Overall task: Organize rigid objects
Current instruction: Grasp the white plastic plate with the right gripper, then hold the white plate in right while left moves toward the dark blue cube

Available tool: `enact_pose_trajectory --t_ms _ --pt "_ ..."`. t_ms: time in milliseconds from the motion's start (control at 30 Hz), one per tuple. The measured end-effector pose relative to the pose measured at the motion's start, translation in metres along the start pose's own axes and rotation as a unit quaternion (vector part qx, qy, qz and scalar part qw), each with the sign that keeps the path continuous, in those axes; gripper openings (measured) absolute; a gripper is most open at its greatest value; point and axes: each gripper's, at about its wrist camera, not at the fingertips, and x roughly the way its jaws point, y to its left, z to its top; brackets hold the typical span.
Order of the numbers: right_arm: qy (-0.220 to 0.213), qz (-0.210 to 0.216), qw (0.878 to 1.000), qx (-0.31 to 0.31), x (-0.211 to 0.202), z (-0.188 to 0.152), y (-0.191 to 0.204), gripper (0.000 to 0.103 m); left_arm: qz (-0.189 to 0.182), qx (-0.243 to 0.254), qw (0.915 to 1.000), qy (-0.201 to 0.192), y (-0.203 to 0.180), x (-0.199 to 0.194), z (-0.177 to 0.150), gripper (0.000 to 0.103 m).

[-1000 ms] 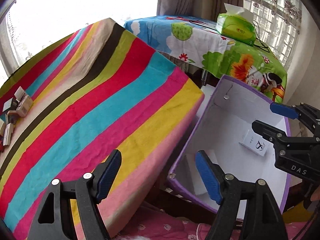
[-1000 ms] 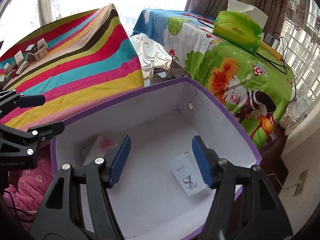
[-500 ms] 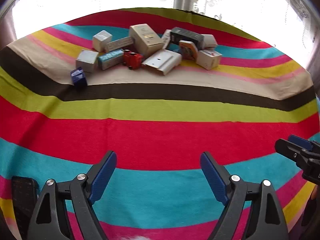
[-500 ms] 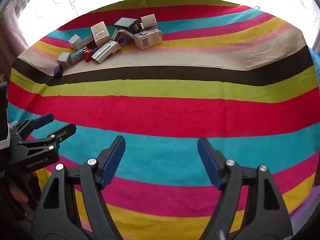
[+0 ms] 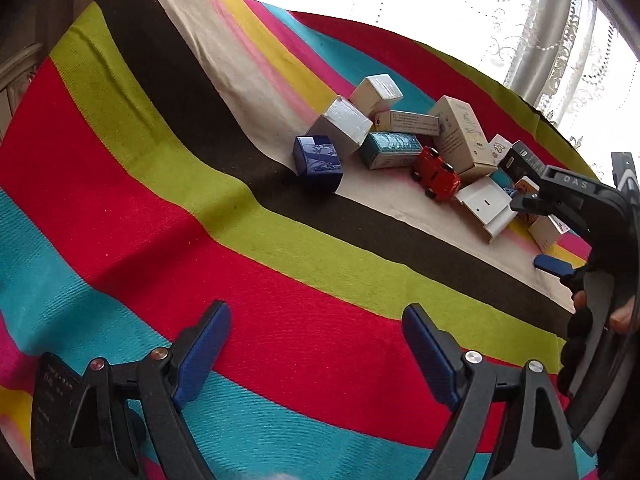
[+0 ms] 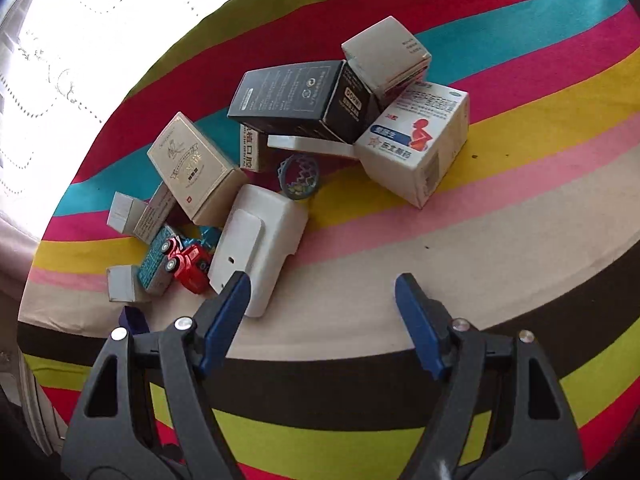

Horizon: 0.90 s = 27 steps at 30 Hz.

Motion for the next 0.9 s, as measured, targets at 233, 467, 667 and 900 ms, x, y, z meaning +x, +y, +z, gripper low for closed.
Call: enact_pose_trajectory --t_ms 233,467,667,900 --pt "0.002 -0.124 0.991 -0.045 0.047 0.014 0.064 0.095 -0.009 -0.004 1.0000 -0.001 -0.001 -0.001 0.002 0.092" --pt "0.001 -0.163 0.974 -0.159 0.055 -0.001 0.077 0.082 -0.020 -0.006 0.9998 -0.001 0.000 -0.002 0.001 0.095" --pt "0.002 -0.038 0.968 -0.248 -0.007 -0.052 0.009 0.073 -0.017 0.012 0.9997 0.011 -0.006 0.002 0.002 0.103" --pt "0.007 -0.032 0.960 -0.279 -0.039 -0.077 -0.043 0.074 0.013 0.038 0.9989 0.023 -0.015 0.005 0.000 0.103"
